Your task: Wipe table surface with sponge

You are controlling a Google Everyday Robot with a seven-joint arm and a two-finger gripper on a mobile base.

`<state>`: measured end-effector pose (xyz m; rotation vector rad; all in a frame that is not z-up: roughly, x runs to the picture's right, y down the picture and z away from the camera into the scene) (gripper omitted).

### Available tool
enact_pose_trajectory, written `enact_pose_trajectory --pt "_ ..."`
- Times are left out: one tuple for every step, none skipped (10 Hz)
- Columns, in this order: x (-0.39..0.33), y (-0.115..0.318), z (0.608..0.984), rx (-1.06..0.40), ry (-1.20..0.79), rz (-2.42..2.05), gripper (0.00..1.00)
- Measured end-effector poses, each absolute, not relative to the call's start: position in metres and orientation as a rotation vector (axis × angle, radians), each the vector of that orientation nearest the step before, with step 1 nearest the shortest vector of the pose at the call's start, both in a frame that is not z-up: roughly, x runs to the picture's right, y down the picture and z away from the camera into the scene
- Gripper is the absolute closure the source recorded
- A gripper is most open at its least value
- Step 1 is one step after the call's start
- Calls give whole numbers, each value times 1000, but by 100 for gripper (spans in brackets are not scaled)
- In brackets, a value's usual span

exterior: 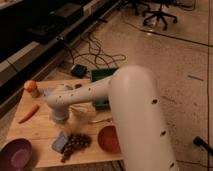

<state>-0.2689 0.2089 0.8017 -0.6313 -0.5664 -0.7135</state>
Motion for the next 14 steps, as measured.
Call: enact_pose_trajectory --pt "-271 212 800 -638 -565 -723 20" --pt "-269 216 800 -646 -560 -729 20" --pt "-269 219 799 -653 -558 -733 20" --pt "-265 229 799 -671 -550 -737 20" --pt "-265 233 799 -679 -544 -739 20" --pt "-265 239 797 -696 -527 -742 20" --pt "-265 242 796 -707 -515 -744 20" --pt "-265 245 795 -715 -505 -744 21" --pt "-265 247 794 -725 -491 -742 28" --pt "-265 249 794 -733 -481 -737 39" --pt "-265 249 793 -735 -476 -732 47" --pt "-264 249 793 -736 -471 -726 58" --pt "-264 248 792 -736 -467 -719 70" --pt "-264 247 792 -736 -466 -711 78"
